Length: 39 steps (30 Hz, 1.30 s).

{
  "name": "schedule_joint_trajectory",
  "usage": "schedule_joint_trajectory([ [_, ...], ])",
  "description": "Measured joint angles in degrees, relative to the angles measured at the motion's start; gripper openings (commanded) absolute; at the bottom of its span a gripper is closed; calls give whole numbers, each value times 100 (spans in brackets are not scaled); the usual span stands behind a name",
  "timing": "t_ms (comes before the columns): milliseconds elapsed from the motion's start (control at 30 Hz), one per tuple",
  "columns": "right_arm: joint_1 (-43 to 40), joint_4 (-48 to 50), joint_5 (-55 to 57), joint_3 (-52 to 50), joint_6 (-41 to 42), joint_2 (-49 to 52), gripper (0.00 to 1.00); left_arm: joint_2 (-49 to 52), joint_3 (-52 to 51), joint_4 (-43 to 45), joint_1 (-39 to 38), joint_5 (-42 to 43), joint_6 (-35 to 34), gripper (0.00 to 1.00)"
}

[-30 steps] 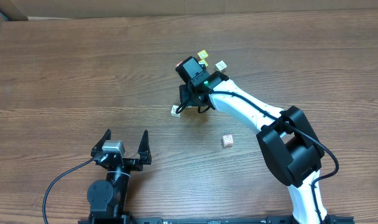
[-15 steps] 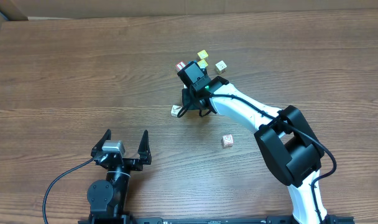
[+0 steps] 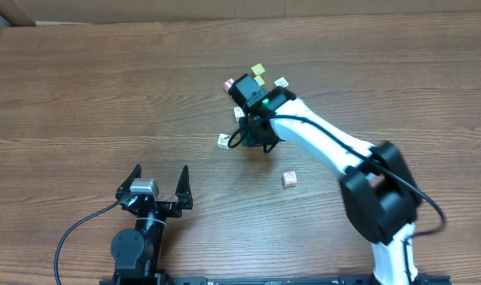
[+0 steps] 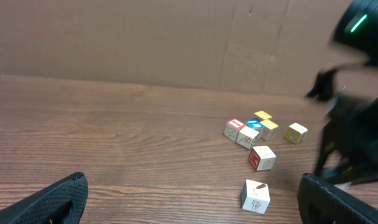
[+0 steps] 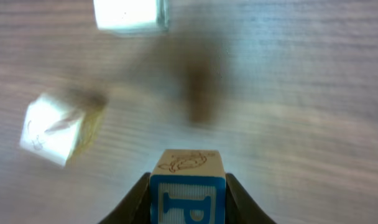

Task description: Flip 3 blocks

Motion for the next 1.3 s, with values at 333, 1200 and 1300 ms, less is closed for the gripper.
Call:
schedule_joint_trajectory([
  [333, -9, -1556, -1158, -7, -2, -922, 28, 0, 0, 0, 0, 0, 0, 100],
  [1200, 57, -940, -1318, -890, 173, -846, 22, 0, 0, 0, 0, 0, 0, 100],
  [1300, 57, -1558, -1329, -890, 109, -846, 4, 0, 0, 0, 0, 0, 0, 100],
])
